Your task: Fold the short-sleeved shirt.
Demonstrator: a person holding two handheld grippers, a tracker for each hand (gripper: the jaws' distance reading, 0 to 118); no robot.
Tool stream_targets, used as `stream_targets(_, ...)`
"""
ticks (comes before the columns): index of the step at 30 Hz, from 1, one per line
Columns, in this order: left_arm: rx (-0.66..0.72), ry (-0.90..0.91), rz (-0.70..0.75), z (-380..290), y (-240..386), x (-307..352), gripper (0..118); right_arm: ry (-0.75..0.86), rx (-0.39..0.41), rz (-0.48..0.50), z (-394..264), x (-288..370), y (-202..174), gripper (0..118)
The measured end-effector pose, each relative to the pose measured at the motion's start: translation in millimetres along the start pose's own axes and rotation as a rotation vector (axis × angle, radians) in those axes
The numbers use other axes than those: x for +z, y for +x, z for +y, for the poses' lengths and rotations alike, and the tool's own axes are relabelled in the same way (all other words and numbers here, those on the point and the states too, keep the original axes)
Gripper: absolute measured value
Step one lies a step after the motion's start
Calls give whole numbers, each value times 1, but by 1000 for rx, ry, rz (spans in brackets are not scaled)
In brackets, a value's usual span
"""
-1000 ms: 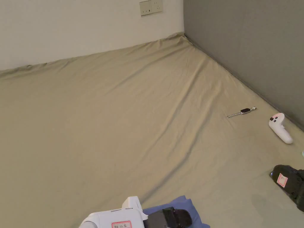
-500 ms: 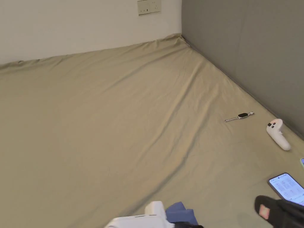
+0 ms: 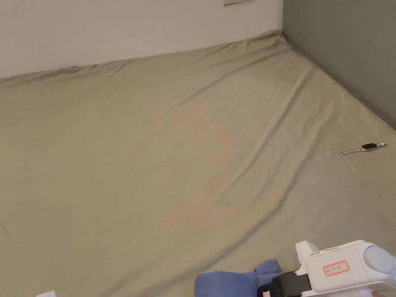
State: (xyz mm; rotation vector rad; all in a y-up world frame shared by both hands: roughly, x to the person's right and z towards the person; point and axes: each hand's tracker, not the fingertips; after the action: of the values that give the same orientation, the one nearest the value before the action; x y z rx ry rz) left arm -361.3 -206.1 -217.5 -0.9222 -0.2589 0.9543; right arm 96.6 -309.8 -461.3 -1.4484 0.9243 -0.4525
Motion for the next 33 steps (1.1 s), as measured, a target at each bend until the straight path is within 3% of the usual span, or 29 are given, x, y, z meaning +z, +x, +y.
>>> stream_targets(2,7,-16,-8,-4,-4,-15,0,-1,42,-20,-6,0,-3,2)
stream_targets(5,28,-47,-26,-4,-2,-47,0,6,-10,9,-8,0,5,2)
stream_targets(8,11,-118,-29,-2,-7,-79,1,4,-11,13,-14,3,8,2)
stream_targets(9,-11,-140,-26,-2,-8,-90,6,1,-12,9,-16,5,6,2)
stream_targets(10,-30,-156,-29,-2,-9,-101,20,-4,-8,-2,-18,6,5,2)
stream_targets(11,-38,-177,-12,-2,-10,-113,50,-7,-3,-11,-20,7,5,2)
stream_targets(12,-37,-186,1,-2,-3,-123,89,-7,-1,-17,-22,9,5,2)
stream_targets(13,-35,-217,3,-2,-2,-135,109,-7,-2,-23,-25,10,3,2)
stream_targets(14,-37,-249,-25,-1,-2,-146,118,-7,-6,-28,-27,11,4,2)
stream_targets(20,9,-296,-36,-1,2,-202,118,19,-57,-17,-41,16,15,2)
stream_targets(23,-1,-361,-159,-12,19,-225,118,35,-75,-17,-48,19,18,2)
stream_targets(24,-61,-377,-84,-17,28,-229,118,45,-94,-20,-51,20,20,2)
stream_targets(26,-192,-387,-81,-16,36,-226,118,65,-118,-5,-54,22,22,2)
stream_targets(27,-204,-396,-77,-14,33,-222,112,73,-137,-5,-56,23,22,2)
stream_targets(28,-212,-395,-50,-11,32,-213,89,87,-164,-15,-58,24,19,2)
stream_targets(29,-208,-381,-11,-3,26,-205,45,106,-193,-44,-59,26,16,1)
stream_targets(30,-212,-373,31,2,16,-203,28,141,-191,-59,-62,28,8,1)
stream_targets(33,-76,-421,-116,12,-6,-196,28,159,-98,-43,-70,29,-19,0)
